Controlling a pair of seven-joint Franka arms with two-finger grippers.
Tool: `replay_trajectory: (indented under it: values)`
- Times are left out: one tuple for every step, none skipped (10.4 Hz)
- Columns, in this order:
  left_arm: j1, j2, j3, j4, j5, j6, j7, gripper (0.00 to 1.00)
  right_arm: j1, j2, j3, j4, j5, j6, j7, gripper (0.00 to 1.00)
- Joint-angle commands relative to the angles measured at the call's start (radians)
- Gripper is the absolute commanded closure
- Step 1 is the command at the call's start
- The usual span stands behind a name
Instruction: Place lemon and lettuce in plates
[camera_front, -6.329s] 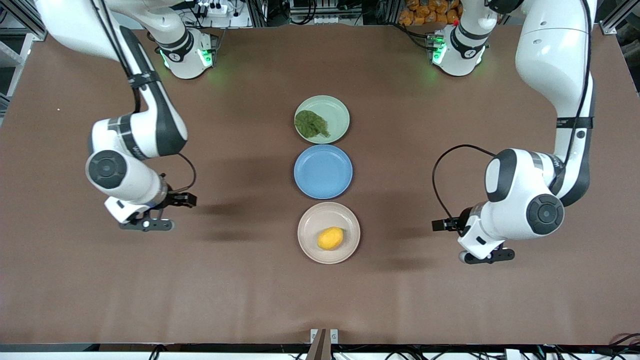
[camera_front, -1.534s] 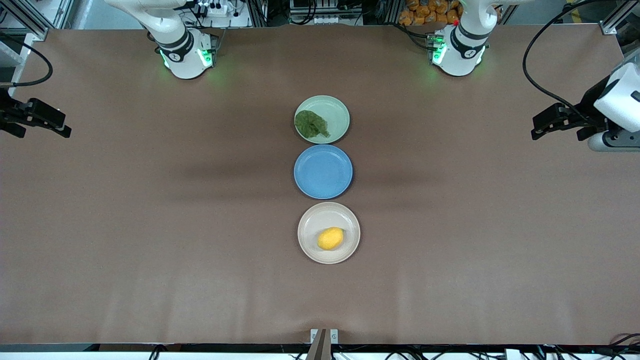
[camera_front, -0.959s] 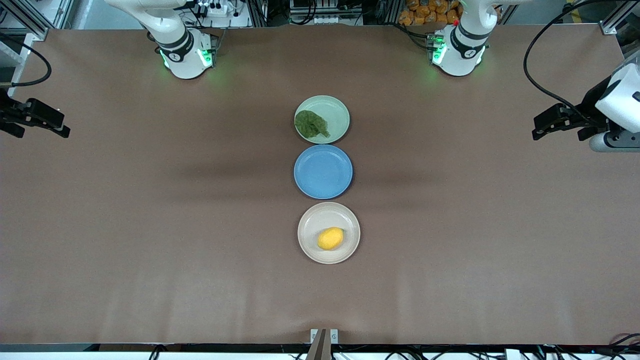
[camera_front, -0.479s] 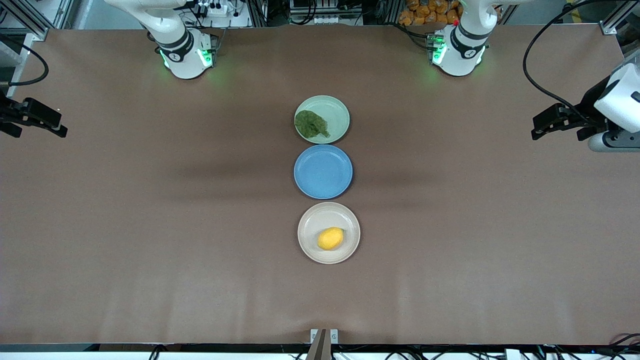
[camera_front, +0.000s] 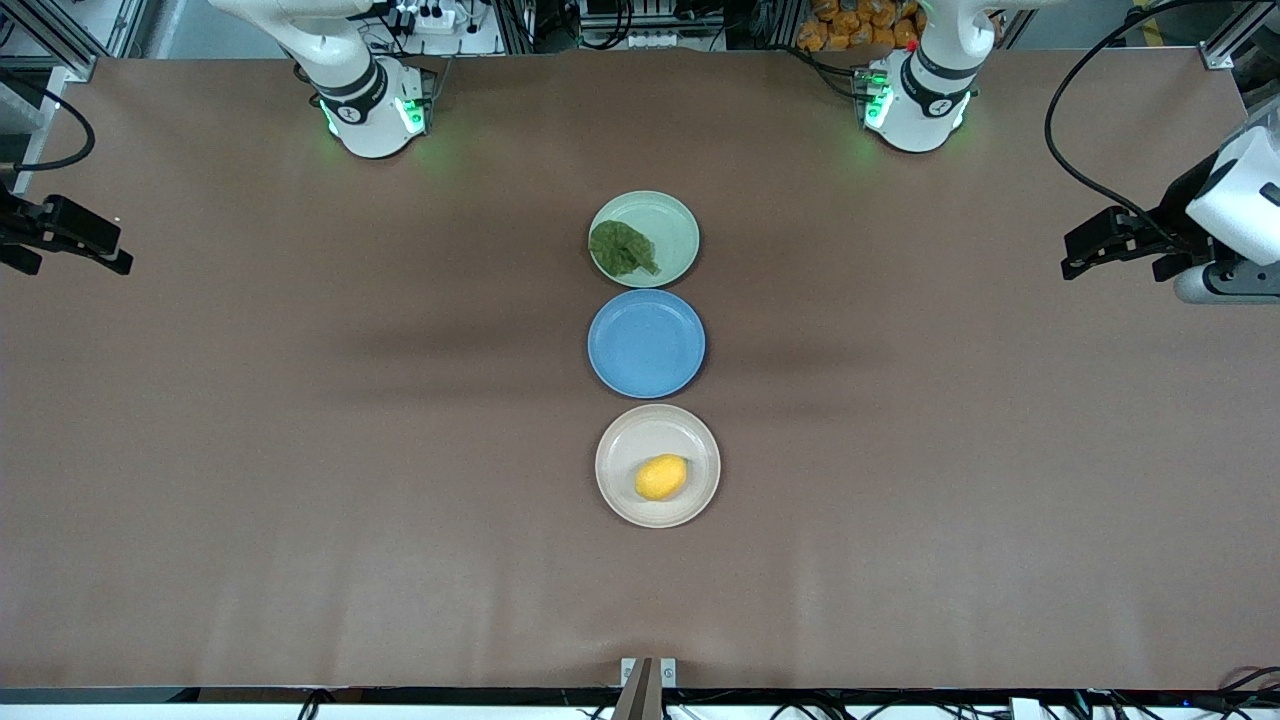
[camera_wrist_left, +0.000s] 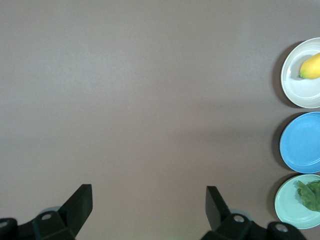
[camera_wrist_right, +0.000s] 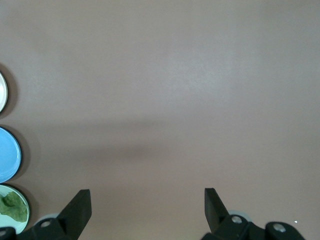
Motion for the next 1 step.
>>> replay_trajectory:
  values:
    - [0.002,0.000,-0.003,0.011,0.025,-0.019,0.002,0.00,-0.014,-0.018,0.007,-0.013,-0.006,0.002,-0.019,0.00]
